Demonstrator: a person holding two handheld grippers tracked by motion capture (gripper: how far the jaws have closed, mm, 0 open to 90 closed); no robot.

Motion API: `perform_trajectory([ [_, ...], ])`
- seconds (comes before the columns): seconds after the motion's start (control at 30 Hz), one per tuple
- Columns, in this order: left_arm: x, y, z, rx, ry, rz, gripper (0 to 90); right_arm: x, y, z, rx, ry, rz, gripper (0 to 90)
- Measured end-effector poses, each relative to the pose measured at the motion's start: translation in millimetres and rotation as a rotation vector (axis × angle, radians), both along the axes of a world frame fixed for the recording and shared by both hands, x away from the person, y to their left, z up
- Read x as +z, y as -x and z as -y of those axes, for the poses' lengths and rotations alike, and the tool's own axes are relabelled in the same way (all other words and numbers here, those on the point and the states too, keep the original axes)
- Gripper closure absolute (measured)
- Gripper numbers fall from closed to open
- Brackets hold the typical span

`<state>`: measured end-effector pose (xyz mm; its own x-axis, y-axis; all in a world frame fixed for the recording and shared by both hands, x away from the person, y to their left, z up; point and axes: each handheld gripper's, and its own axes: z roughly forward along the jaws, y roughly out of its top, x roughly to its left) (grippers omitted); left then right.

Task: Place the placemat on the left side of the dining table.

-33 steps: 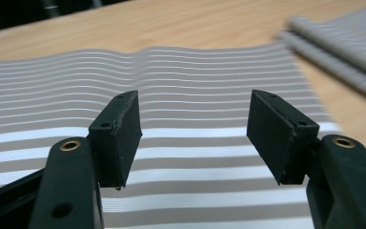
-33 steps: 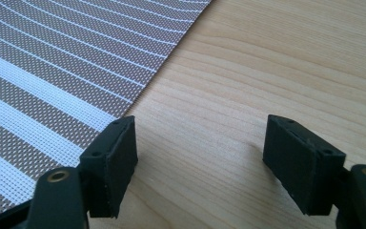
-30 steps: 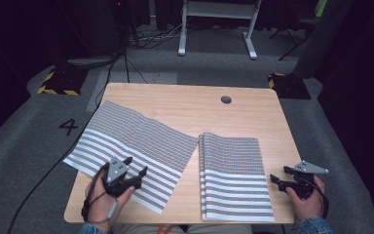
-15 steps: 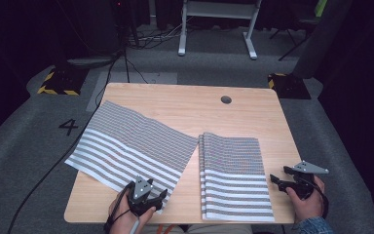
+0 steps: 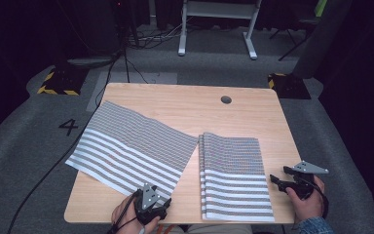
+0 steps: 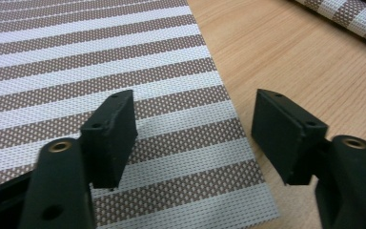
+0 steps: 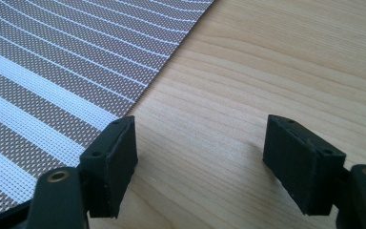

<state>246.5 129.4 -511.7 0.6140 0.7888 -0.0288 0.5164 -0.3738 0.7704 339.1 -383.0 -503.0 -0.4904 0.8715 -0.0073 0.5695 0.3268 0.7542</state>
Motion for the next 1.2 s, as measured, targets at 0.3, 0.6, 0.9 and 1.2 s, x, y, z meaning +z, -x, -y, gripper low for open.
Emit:
perform_trajectory([
  [0.3, -0.6, -4.2, -11.5, 0.003, -0.029, 0.058, 73.7, 0.1, 0.0, 0.0, 0.002, 0.001, 0.0, 27.2],
  [0.6, 3.6, -12.8, -24.2, -0.065, 0.058, -0.009, 88.4, 0.1, -0.1, 0.0, 0.002, 0.001, -0.001, 27.2],
  [0.9, 10.1, -0.9, -31.2, -0.315, 0.103, -0.088, 88.6, 0.1, 0.0, 0.0, 0.001, 0.002, -0.001, 27.2],
  [1.2, 12.4, 15.6, -44.0, -0.538, 0.117, -0.234, 88.1, 0.1, -0.1, 0.1, 0.002, 0.001, -0.001, 27.2],
])
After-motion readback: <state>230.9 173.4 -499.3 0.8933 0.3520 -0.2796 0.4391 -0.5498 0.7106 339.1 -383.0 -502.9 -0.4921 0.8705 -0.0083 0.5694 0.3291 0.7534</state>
